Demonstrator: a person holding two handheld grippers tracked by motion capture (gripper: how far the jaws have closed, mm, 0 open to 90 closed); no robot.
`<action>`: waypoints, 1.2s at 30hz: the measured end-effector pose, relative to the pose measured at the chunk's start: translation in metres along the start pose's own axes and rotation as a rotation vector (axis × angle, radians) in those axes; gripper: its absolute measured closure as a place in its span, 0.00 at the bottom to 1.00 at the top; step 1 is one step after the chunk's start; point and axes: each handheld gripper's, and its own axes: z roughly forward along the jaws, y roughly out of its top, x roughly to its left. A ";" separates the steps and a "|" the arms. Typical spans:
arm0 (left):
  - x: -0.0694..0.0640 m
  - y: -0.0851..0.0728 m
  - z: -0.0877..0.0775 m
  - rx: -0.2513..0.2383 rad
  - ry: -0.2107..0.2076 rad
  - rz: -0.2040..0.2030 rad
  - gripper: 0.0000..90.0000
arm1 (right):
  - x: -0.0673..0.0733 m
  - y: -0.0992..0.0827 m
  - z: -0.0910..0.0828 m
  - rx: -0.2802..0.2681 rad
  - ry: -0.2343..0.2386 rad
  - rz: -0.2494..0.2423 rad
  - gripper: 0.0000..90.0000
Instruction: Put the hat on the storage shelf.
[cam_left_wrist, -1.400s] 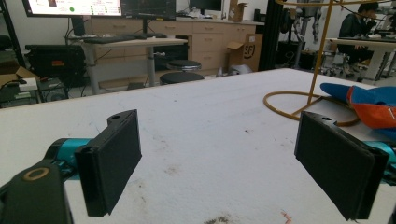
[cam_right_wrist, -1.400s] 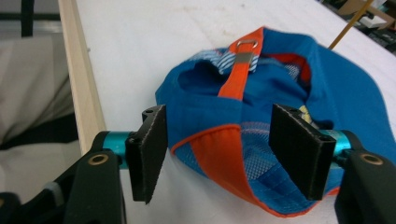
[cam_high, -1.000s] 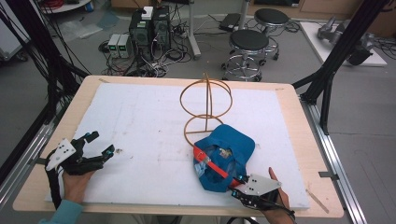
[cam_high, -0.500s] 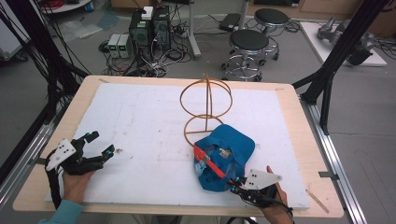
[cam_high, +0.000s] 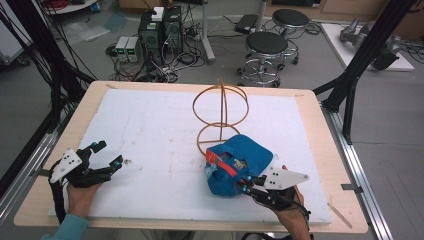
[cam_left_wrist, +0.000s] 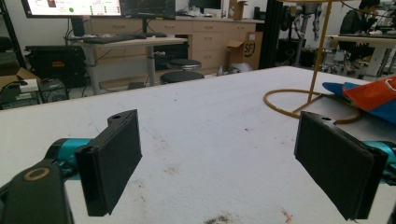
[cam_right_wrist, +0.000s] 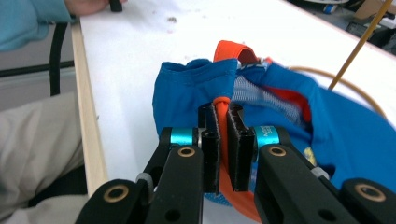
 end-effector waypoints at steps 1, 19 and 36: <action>0.000 0.000 0.000 0.001 0.000 -0.002 0.17 | -0.001 0.003 0.000 -0.007 0.003 0.005 0.95; 0.001 0.003 0.008 0.075 0.017 -0.019 0.17 | -0.007 0.053 0.000 -0.122 0.000 0.057 0.95; 0.001 0.027 0.004 0.102 -0.050 -0.018 0.17 | -0.004 0.099 0.007 -0.200 -0.022 0.060 0.95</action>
